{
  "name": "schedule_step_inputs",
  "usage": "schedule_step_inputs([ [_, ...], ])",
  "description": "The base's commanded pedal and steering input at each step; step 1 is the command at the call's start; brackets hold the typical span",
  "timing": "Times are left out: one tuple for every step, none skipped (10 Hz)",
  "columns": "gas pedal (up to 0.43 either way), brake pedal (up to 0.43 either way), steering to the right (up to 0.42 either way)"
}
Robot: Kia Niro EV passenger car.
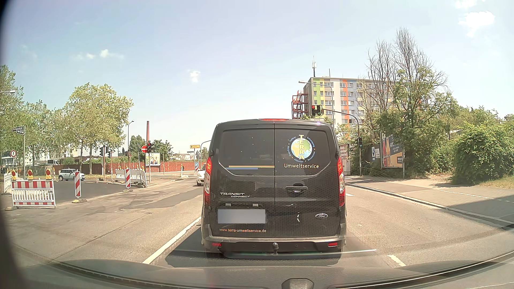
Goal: Follow the waypoints while adhering to traffic rules and regulations
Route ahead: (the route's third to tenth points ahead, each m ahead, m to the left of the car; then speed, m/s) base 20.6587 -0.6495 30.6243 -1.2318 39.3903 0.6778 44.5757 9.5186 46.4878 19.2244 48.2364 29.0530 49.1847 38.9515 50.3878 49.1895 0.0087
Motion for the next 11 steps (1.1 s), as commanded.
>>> schedule_step_inputs([
  [0.0,0.311,-0.018],
  [0.0,0.305,-0.018],
  [0.0,0.305,-0.018],
  [0.0,0.305,-0.018],
  [0.0,0.305,-0.018],
  [0.0,0.305,-0.018],
  [0.0,0.305,-0.018],
  [0.0,0.311,-0.018],
  [0.0,0.305,-0.018],
  [0.0,0.311,-0.018],
  [0.0,0.305,-0.018],
])
